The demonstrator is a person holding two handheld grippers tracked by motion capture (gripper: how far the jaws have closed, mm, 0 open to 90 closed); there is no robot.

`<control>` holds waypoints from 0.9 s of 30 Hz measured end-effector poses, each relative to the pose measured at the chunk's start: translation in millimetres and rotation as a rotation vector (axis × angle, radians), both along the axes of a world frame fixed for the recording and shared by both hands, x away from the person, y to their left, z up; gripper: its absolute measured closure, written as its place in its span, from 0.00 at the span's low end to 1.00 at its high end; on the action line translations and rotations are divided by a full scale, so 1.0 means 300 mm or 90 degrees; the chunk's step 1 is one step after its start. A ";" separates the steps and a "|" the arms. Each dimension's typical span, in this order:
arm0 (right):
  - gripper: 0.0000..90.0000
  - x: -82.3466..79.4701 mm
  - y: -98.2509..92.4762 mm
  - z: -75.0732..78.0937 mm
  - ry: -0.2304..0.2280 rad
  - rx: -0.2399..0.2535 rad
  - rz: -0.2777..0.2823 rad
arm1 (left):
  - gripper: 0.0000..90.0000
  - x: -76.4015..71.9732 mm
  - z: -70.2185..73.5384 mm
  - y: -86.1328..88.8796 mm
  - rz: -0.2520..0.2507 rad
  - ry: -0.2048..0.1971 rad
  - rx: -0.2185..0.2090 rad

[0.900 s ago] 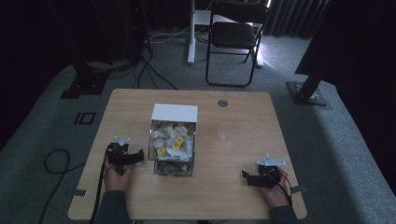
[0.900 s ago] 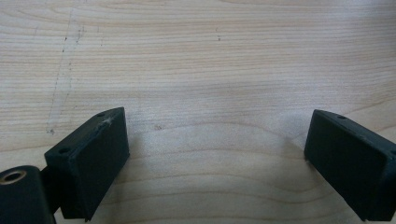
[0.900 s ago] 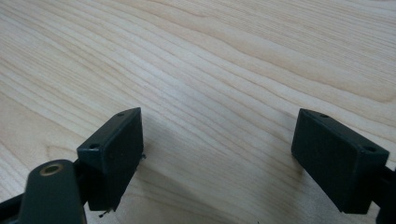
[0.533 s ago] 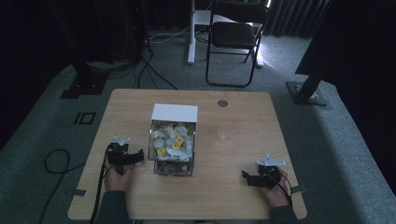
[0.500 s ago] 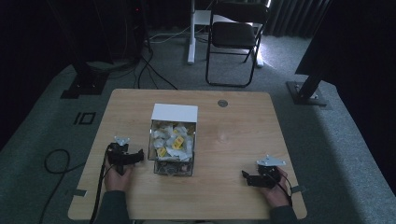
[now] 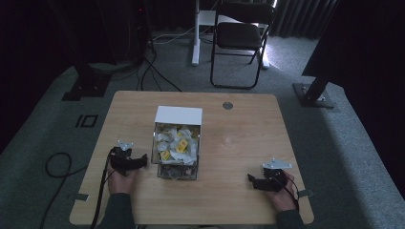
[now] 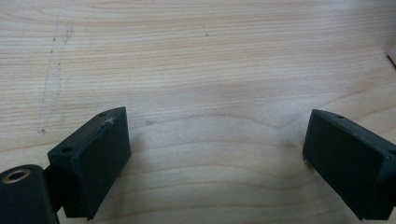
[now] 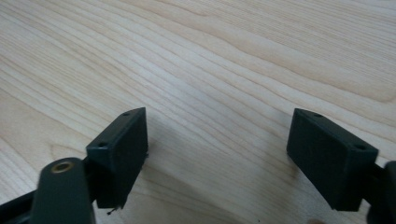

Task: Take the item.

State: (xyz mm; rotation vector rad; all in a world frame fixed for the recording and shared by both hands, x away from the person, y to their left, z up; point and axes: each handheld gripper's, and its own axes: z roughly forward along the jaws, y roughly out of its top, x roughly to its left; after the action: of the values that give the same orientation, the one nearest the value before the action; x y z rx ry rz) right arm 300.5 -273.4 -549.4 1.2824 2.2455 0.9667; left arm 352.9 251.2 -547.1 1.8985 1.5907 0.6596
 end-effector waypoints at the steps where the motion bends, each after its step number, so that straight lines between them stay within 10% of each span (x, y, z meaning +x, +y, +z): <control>1: 0.23 0.000 0.005 0.001 0.000 0.000 0.005 | 0.09 0.000 0.000 0.000 0.000 0.000 0.000; 27: 0.36 -0.038 0.126 0.094 -0.044 0.041 0.077 | 0.13 -0.010 0.001 0.003 0.003 -0.005 -0.001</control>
State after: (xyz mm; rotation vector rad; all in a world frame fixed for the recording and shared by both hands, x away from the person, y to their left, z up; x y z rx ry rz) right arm 289.1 -235.7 -521.1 1.1325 2.2761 1.1184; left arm 349.9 251.9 -546.9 1.8889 1.5901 0.6664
